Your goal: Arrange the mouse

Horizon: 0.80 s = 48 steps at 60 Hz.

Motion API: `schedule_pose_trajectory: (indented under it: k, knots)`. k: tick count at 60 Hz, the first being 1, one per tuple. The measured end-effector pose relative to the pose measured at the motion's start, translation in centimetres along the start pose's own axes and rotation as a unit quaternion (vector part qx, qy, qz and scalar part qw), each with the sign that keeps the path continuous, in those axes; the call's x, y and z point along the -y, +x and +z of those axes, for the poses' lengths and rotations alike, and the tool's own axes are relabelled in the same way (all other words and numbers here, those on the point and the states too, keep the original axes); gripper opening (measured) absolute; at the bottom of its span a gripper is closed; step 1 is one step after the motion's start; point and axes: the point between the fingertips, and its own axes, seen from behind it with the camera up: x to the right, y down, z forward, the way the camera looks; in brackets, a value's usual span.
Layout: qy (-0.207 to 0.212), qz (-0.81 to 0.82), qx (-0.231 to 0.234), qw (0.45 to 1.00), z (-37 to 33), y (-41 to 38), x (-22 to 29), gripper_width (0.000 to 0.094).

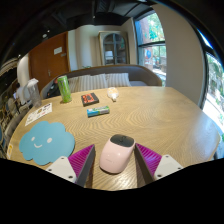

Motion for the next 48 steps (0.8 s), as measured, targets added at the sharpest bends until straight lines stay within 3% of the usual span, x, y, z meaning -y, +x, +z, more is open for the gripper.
schedule_pose_trajectory:
  k: [14, 22, 26, 31, 41, 48]
  knots:
    - [-0.023, -0.01, -0.037, 0.999, 1.1, -0.2, 0.5, 0.0731]
    - [-0.013, 0.0, -0.04, 0.999, 1.3, -0.2, 0.6, 0.0556]
    - [-0.011, 0.01, -0.046, 0.999, 1.2, -0.2, 0.5, 0.0514]
    - [-0.023, 0.03, -0.083, 0.996, 0.0, 1.1, 0.2, 0.0452]
    - [0.054, 0.021, -0.076, 0.995, -4.9, -6.3, 7.1, 0.0385]
    - [0.101, 0.005, -0.029, 0.994, -6.2, -15.8, 9.9, 0.0383]
